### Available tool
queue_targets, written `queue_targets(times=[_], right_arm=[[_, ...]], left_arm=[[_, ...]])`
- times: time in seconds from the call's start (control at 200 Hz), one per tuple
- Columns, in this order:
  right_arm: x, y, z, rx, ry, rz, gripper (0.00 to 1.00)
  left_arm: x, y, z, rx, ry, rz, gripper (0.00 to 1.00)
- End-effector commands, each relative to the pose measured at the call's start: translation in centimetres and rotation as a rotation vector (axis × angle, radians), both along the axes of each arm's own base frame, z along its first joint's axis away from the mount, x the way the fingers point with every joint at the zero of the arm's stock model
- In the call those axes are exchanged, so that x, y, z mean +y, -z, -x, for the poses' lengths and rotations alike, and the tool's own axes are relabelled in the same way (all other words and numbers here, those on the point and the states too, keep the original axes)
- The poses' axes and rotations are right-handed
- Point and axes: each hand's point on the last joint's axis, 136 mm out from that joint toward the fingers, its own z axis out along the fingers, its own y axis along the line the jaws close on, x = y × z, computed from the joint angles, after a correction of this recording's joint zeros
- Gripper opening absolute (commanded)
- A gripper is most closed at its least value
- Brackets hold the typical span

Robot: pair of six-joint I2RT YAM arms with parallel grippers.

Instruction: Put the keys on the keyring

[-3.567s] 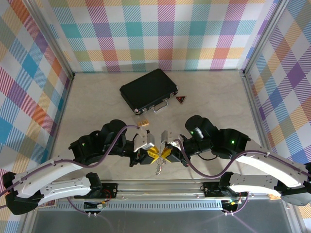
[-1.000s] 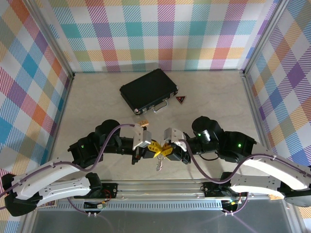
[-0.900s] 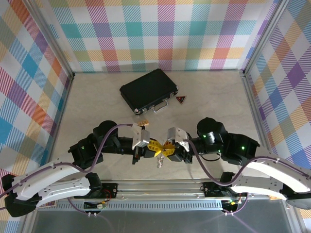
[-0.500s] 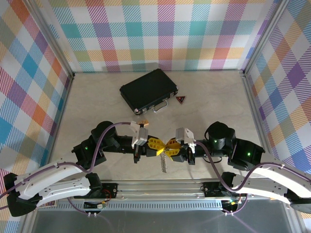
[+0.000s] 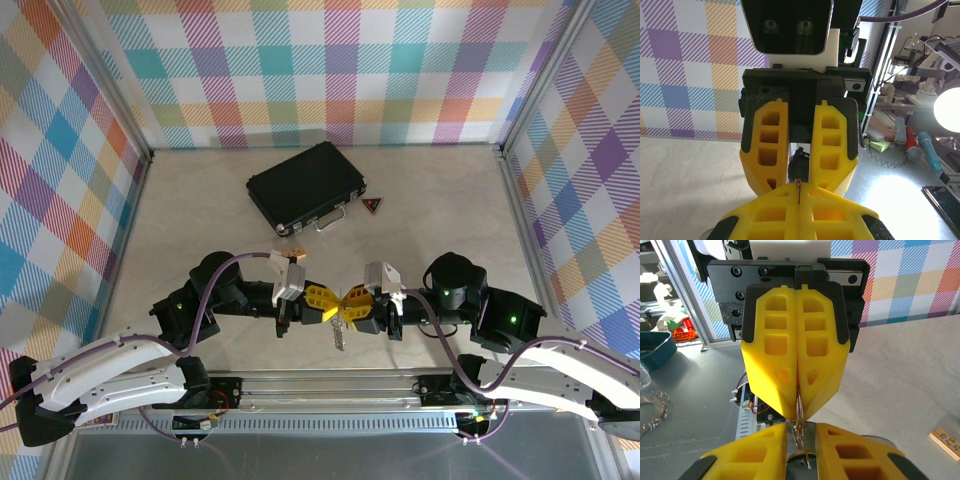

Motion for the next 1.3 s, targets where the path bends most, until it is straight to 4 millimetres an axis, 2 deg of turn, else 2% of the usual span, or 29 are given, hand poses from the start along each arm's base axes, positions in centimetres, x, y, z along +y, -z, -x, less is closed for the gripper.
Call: queue_targets(times=[0.0,0.135,0.295,0.395,0.43,0.535,0.69,0.905,1.145,1.295], right_arm=[[0.2,-0.8,0.2,-0.014,-0.012,-0.036,0.14],[0.2,-0.7,0.2,-0.017,-0.010,-0.033,0.00],[-0.2,-0.4,0.1,-0.026,-0.003,0.007,0.00],[-0.4,0.6,-0.6,-0.048,0.026,0.100,0.00],[-0.4,1.0,-0.9,-0.047,0.037,0.134,0.00],[-0.1,2.5,-1.5,-0.033,0.052,0.240,0.00],[0.4,3.2,-1.7,-0.017,0.038,0.292,0.00],[1.1,3.3,-1.2,0.000,-0.004,0.288,0.00],[2.0,3.8,-0.8,0.024,-0.039,0.282,0.00],[2.2,3.4,-0.6,0.026,-0.049,0.252,0.00]], left_arm=[[0.5,-1.2,0.8,-0.021,0.025,0.046,0.00],[0.6,-1.0,0.8,-0.018,0.024,0.038,0.00],[1.3,-0.3,0.4,-0.037,-0.026,-0.054,0.00],[1.9,0.7,-0.4,-0.050,-0.081,-0.162,0.21],[2.2,2.0,-0.7,-0.041,-0.098,-0.232,0.26],[2.6,3.6,-1.2,-0.049,-0.122,-0.340,0.33],[2.4,5.0,-1.4,-0.039,-0.107,-0.426,0.34],[2.0,5.7,-2.0,-0.047,-0.119,-0.436,0.35],[1.5,6.0,-2.1,-0.047,-0.115,-0.424,0.29],[1.3,6.1,-2.1,-0.044,-0.110,-0.415,0.26]])
